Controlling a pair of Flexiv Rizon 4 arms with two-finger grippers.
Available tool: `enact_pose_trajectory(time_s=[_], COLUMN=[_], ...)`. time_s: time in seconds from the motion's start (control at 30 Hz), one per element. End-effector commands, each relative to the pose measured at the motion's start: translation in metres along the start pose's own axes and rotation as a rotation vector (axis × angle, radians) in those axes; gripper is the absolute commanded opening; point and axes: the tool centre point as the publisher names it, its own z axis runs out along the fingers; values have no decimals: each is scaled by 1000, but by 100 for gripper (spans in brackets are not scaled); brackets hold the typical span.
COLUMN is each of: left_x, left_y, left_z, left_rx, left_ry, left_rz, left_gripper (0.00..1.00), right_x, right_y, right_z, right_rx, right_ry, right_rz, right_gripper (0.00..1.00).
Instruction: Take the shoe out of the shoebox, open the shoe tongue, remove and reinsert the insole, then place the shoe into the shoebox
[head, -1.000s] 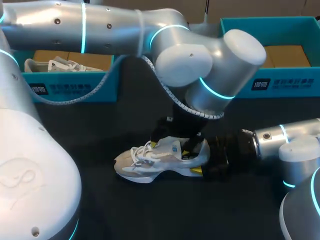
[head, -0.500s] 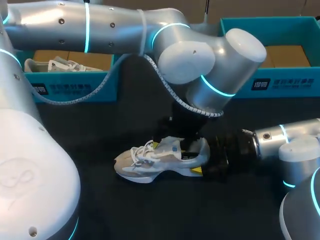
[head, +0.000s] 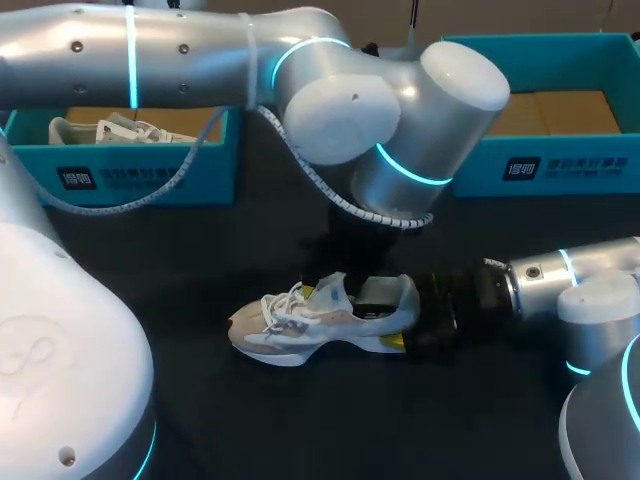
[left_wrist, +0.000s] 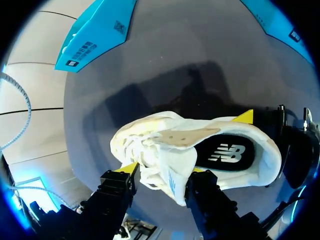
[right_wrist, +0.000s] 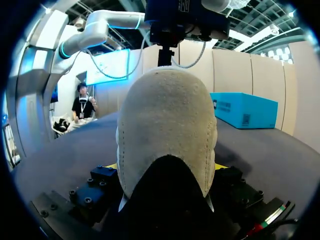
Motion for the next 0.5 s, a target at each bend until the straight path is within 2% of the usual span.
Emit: enact_pose_trajectory(time_s=[0.03,0.17,0.27,0.3,0.33,0.5], left_x=[-12,-17,-19,-20,-21,-29], left_y=[6,6,5,5,5,7], left_z=[-2,-4,-6,-7,-7,-6], left_rx=[3,-13,-22,-25,-25,-12], left_ry=[54,85,102,110,113,198], left_rz=[-78,-86,-93,-94,-94,-87], left_gripper=[44,35,13,3,0,0], right_x=[1,1,1,1,1,1], right_y=[1,1,1,1,1,1], right_z=[2,2,2,2,2,2], right_rx=[5,5,5,5,5,5], right_ry=[-1,-1,-1,-1,-1,-1], right_rz=[1,1,1,1,1,1], right_gripper=[0,0,0,0,0,0])
